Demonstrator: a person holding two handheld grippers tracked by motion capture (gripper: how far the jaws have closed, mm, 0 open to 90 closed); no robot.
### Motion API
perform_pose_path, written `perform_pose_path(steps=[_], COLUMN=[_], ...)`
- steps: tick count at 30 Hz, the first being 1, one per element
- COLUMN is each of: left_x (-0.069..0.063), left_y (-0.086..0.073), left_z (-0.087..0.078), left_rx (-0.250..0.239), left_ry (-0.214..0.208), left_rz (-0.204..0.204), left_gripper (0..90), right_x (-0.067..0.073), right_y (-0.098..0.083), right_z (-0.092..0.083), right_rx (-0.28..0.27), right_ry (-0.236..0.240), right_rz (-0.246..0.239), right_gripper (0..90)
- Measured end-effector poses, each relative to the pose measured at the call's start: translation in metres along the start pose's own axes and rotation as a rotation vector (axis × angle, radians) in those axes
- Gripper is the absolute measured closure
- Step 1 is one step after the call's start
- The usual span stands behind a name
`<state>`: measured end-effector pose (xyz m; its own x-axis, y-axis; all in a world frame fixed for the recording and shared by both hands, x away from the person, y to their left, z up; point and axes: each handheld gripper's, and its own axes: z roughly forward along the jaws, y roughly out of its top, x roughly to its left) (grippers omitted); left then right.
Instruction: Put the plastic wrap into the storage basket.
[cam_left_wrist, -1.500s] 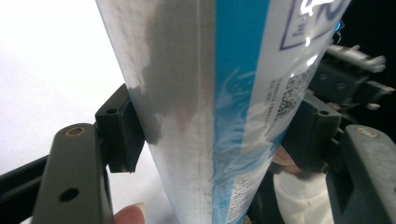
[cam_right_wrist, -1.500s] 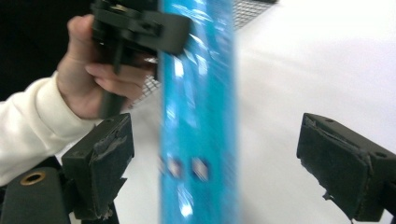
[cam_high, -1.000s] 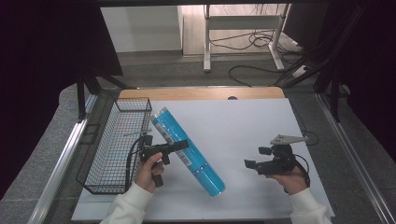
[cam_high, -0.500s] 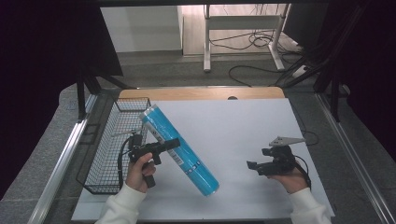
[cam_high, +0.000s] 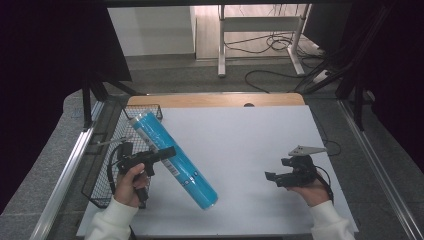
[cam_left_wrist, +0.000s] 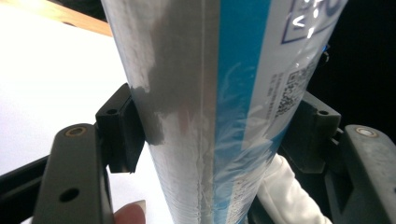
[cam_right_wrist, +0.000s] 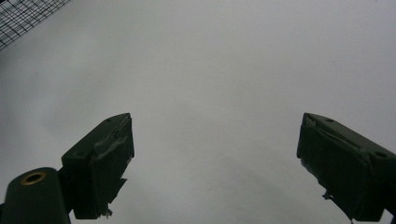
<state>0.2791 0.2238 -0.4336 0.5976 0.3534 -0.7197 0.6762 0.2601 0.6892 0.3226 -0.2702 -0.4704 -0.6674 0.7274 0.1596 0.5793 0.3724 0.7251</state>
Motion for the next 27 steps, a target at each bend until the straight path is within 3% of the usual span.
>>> perform_pose_path(steps=[5, 12, 16, 18, 22, 27], left_x=[0.000, -0.004, -0.006, -0.007, -0.007, -0.003], left_y=[0.010, 0.032, 0.039, 0.045, 0.049, 0.051], left_z=[-0.018, -0.051, -0.062, -0.074, -0.086, -0.097], left_rx=[-0.010, -0.007, -0.015, -0.023, -0.029, -0.039], left_ry=[0.020, 0.120, 0.130, 0.163, 0.190, 0.189], left_rz=[-0.007, 0.045, 0.037, 0.061, 0.068, 0.058], left_gripper=[31.9, 31.9, 31.9, 31.9, 31.9, 31.9], right_x=[-0.001, -0.002, -0.002, -0.003, -0.005, -0.005], right_y=[0.000, 0.000, 0.001, 0.000, 0.000, 0.000], right_z=[0.001, 0.002, 0.003, 0.003, 0.003, 0.005], right_rx=[0.005, 0.011, 0.015, 0.015, 0.017, 0.025], right_ry=[-0.009, 0.003, 0.004, 0.001, -0.005, -0.011], right_rz=[0.003, 0.009, 0.009, 0.013, 0.018, 0.022], right_gripper=[11.5, 11.5, 11.5, 11.5, 11.5, 11.5])
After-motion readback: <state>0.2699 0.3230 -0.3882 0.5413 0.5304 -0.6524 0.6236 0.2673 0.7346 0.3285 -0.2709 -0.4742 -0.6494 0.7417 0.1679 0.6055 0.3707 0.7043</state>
